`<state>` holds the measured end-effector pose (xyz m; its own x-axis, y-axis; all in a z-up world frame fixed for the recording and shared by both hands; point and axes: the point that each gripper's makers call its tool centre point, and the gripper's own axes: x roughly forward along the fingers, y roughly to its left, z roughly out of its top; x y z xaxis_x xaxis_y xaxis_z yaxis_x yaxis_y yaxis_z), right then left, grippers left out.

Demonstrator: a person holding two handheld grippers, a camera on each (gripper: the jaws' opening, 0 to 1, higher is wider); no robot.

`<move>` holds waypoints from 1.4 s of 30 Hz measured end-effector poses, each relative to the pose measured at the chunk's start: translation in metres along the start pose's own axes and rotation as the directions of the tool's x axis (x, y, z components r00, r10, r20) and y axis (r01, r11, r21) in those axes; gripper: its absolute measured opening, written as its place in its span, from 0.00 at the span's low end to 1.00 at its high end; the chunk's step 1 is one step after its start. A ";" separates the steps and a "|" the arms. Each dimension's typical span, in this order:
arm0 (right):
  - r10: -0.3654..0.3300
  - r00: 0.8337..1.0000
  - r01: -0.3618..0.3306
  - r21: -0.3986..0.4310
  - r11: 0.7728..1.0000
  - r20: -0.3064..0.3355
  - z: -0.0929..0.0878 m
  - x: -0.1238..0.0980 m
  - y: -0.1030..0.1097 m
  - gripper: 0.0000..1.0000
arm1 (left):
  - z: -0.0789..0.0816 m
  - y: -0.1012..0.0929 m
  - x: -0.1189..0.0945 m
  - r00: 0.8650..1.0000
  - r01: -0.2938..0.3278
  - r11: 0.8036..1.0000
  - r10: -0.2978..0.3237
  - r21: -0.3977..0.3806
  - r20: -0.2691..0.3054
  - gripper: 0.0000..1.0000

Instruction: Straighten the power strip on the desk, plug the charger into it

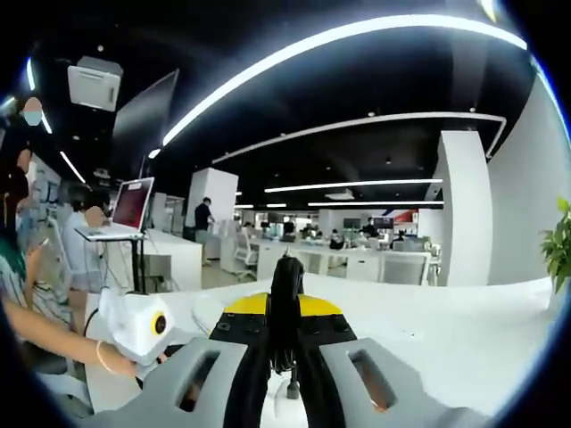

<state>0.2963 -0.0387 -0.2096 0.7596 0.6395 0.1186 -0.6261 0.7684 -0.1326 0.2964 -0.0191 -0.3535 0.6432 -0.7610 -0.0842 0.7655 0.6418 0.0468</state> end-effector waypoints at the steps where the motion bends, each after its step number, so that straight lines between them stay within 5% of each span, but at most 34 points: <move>1: 0.002 1.000 -0.002 0.000 1.000 0.001 0.000 0.000 0.001 0.06 | 0.001 -0.001 0.000 1.000 -0.001 1.000 0.001 0.001 0.001 0.86; 18: 0.032 0.999 -0.032 -0.023 0.999 0.004 0.001 0.003 0.017 0.06 | 0.001 -0.016 0.017 1.000 0.027 1.000 -0.027 0.007 -0.009 0.80; 32: 0.043 0.999 -0.043 -0.024 0.999 0.009 0.002 0.002 0.021 0.06 | 0.005 -0.016 0.021 0.999 0.036 0.999 -0.036 -0.010 0.003 0.55; 42: 0.049 0.999 -0.049 -0.017 0.999 0.005 -0.001 0.000 0.022 0.06 | 0.003 -0.016 0.023 0.999 0.039 0.999 -0.039 -0.010 -0.006 0.29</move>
<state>0.2829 -0.0223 -0.2137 0.7271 0.6765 0.1167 -0.6595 0.7355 -0.1551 0.2988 -0.0474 -0.3530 0.6126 -0.7850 -0.0922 0.7898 0.6124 0.0331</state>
